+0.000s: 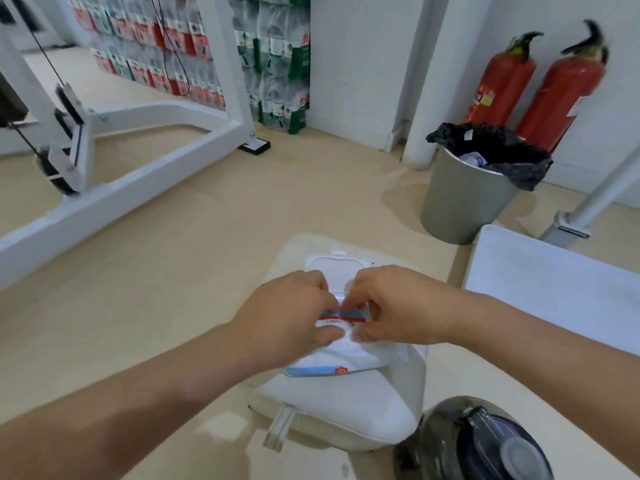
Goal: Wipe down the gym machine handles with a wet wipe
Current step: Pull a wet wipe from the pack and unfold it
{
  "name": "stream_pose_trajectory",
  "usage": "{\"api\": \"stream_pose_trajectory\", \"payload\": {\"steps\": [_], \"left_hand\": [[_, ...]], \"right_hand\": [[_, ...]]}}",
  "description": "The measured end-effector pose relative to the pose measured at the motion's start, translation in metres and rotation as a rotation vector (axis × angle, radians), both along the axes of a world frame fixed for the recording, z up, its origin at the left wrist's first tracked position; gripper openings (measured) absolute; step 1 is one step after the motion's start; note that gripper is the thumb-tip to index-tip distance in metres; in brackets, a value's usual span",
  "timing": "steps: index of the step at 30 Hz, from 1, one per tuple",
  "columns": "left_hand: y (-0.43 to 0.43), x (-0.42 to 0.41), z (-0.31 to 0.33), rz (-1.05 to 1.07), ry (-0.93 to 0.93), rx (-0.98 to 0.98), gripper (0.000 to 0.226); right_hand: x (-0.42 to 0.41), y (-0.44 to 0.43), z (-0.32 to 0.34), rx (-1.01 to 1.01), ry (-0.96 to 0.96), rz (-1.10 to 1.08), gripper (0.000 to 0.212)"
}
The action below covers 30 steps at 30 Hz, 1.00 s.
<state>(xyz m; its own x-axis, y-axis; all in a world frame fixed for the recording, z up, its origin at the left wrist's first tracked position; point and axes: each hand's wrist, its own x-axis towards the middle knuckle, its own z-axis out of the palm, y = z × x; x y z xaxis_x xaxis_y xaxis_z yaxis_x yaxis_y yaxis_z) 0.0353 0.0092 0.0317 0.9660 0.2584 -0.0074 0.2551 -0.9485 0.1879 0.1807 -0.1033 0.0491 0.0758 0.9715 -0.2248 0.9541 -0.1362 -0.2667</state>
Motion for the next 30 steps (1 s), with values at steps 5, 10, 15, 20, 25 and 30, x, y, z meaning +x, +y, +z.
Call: {"api": "stream_pose_trajectory", "payload": {"steps": [5, 10, 15, 20, 25, 30], "left_hand": [[-0.004, -0.001, -0.005, -0.118, -0.059, 0.22, 0.039], [-0.007, 0.0, -0.004, 0.086, -0.161, 0.049, 0.029], [0.0, -0.003, -0.002, 0.354, -0.225, -0.524, 0.033], [0.002, -0.007, 0.001, 0.361, -0.183, -0.675, 0.035], [0.003, -0.007, 0.003, 0.346, -0.142, -0.629, 0.034], [-0.001, -0.007, -0.002, 0.274, -0.152, -0.469, 0.009]], "right_hand": [[-0.004, -0.011, -0.01, 0.174, -0.022, 0.024, 0.024], [-0.011, -0.006, -0.023, 0.388, 0.069, -0.066, 0.017], [-0.004, 0.001, -0.011, 0.218, 0.488, -0.258, 0.005], [-0.01, 0.003, -0.015, 0.106, 0.17, -0.051, 0.021], [-0.009, 0.005, -0.016, 0.101, 0.299, -0.181, 0.008], [-0.011, 0.006, -0.006, 0.11, 0.618, -0.317, 0.018]]}}
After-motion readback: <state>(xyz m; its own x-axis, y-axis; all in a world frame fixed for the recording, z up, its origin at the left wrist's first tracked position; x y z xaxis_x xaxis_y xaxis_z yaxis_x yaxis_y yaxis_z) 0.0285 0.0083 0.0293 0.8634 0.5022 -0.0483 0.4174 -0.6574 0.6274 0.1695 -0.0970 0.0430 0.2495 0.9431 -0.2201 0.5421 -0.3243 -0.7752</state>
